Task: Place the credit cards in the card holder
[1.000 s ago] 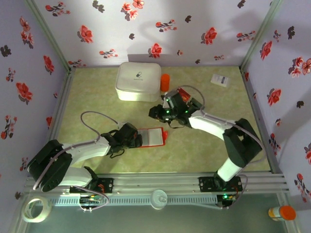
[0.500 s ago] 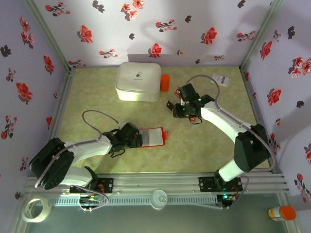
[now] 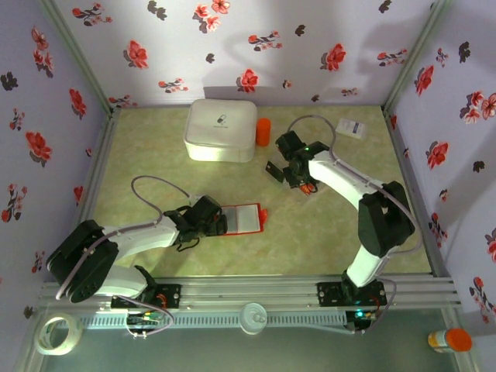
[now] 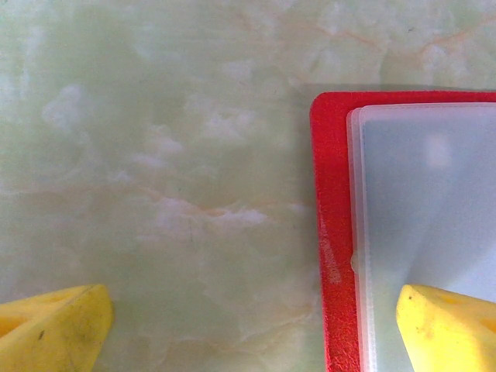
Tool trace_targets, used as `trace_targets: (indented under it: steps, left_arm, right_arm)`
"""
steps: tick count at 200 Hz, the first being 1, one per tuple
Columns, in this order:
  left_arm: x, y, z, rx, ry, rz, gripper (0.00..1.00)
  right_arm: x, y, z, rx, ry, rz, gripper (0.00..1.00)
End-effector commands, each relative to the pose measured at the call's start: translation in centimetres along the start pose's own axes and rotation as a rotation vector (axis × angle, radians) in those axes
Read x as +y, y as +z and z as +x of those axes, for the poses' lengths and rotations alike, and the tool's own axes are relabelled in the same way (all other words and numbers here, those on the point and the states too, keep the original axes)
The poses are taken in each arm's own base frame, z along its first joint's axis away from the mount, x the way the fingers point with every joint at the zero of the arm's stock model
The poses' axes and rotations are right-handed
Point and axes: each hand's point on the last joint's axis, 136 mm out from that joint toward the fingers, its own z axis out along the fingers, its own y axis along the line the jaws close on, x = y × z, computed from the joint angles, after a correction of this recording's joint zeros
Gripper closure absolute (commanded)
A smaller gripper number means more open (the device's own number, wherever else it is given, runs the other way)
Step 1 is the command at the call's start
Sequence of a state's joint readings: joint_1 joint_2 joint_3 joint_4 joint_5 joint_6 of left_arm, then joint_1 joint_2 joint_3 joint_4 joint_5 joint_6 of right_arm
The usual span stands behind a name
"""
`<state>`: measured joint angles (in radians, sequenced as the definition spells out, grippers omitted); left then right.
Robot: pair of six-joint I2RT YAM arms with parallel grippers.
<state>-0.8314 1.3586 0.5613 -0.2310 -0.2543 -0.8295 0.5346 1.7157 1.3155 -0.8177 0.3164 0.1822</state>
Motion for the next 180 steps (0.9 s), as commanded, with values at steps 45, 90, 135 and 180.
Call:
trace_targets:
  steps: [45,90,135,180]
  left_arm:
    - [2.3,0.6,1.9,0.054,0.018,-0.089,0.04]
    - [2.3,0.6,1.8,0.052,0.017,-0.088,0.04]
    - [2.2,0.6,1.9,0.051,0.016,-0.087,0.04]
    - [2.2,0.6,1.9,0.05,0.015,-0.085,0.04]
  right_arm:
    - [-1.9,1.5,-0.4,0.045,-0.046,0.098,0.6]
    - [-1.3,2.8,-0.1,0.073,-0.035,0.058,0.64]
    - [-0.1,3.1,0.1,0.084,-0.037,-0.007,0.76]
    - [-0.4,2.2,0.0,0.066,-0.052,-0.013,0.83]
